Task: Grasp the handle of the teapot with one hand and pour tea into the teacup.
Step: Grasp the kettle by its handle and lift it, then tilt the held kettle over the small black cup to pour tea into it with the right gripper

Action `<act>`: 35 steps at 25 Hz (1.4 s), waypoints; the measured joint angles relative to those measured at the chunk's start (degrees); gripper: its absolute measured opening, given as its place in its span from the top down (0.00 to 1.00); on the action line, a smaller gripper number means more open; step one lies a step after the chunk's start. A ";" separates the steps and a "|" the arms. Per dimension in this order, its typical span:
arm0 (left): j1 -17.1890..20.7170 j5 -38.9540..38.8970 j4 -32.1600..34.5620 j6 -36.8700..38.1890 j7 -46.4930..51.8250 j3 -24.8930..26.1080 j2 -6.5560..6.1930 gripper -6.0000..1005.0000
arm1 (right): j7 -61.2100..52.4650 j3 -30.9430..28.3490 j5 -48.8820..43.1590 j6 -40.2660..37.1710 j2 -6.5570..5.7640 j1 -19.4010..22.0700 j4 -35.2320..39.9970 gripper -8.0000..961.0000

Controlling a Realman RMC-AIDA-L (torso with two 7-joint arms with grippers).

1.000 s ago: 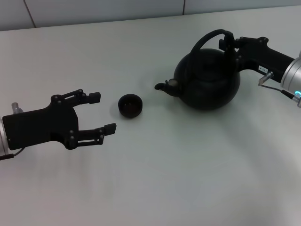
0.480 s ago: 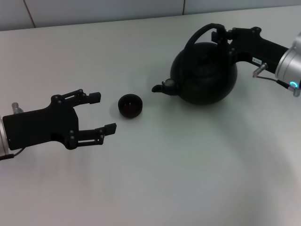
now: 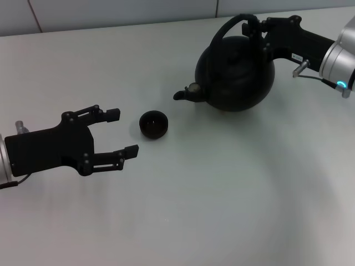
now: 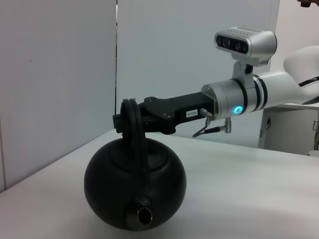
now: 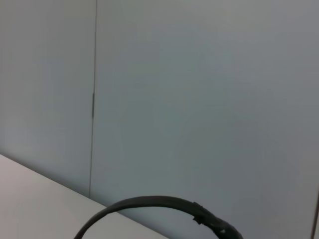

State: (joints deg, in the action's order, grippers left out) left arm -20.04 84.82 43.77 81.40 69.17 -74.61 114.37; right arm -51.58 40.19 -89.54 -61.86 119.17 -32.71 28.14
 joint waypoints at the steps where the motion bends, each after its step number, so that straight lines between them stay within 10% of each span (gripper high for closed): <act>1: 0.00 0.00 0.00 -0.02 0.00 0.00 0.02 0.14 | 0.00 0.24 0.00 0.08 0.01 -0.06 0.25 0.89; 35: 0.07 0.00 0.01 -0.18 0.00 0.09 0.15 0.14 | -0.49 10.59 0.08 6.00 -0.03 -3.63 4.26 0.89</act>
State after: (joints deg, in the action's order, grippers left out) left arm -19.97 84.81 43.77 81.21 69.17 -74.52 114.52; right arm -52.07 50.78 -89.46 -55.87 119.14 -36.34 32.41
